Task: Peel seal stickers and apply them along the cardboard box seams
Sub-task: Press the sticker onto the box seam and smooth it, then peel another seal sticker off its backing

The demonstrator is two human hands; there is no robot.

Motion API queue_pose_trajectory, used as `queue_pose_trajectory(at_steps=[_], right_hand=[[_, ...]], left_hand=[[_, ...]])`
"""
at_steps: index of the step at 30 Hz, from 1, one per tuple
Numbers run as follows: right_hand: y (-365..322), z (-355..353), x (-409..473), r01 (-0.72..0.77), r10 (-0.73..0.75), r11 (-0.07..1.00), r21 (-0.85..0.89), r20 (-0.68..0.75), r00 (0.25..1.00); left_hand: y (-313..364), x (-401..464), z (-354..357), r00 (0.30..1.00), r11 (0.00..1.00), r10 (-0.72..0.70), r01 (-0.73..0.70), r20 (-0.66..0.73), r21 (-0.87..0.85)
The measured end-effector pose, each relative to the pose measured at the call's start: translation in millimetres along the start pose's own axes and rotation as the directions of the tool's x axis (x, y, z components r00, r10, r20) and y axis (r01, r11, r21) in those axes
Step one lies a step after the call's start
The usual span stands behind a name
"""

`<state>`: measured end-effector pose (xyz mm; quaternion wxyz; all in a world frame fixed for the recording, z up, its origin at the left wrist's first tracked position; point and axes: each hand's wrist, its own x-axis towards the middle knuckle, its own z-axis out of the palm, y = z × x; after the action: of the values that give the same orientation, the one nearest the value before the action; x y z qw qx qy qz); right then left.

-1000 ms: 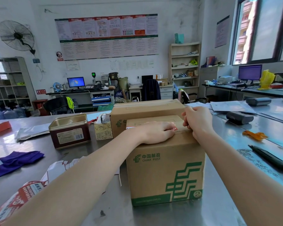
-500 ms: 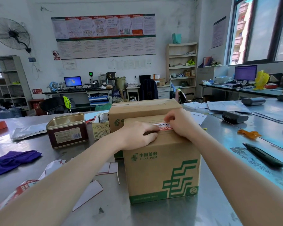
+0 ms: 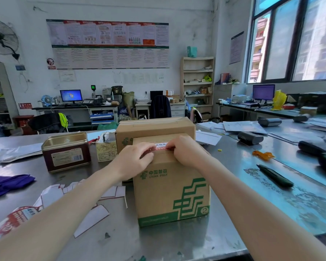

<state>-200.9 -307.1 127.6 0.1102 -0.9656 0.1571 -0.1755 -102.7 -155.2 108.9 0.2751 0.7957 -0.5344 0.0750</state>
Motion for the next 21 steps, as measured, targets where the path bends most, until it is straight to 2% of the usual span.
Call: queue_pose_trajectory(at_steps=[3,6,9,12,14,17,21], right_hand=[[-18,3,-10,0.038,-0.038,0.999,0.021,0.031,0.999],[-45,11,-23,0.107,-0.109,0.992,0.070,0.035,0.993],[-79,25,-38,0.226,-0.225,0.954,0.197,-0.031,0.974],[-105,49,-45,0.378,-0.357,0.904,0.202,-0.133,0.925],[-119,70,-46,0.427,-0.384,0.868,0.251,-0.203,0.901],[-132,105,-43,0.352,-0.330,0.838,0.416,-0.127,0.935],[-136,156,-37,0.195,-0.234,0.865,0.463,0.028,0.972]], left_hand=[[-8,-16,-1,0.991,0.976,-0.057,0.031,-0.117,-0.217],[-18,-33,-10,0.957,0.935,-0.177,0.090,-0.231,-0.344],[-35,-51,-18,0.934,0.929,-0.244,0.148,-0.262,-0.339],[-56,-68,-19,0.916,0.931,-0.308,0.235,-0.257,-0.279],[-75,-81,-17,0.900,0.923,-0.353,0.290,-0.256,-0.254],[-97,-101,-9,0.889,0.916,-0.388,0.343,-0.245,-0.207],[-127,-121,0,0.846,0.891,-0.453,0.443,-0.282,-0.104]])
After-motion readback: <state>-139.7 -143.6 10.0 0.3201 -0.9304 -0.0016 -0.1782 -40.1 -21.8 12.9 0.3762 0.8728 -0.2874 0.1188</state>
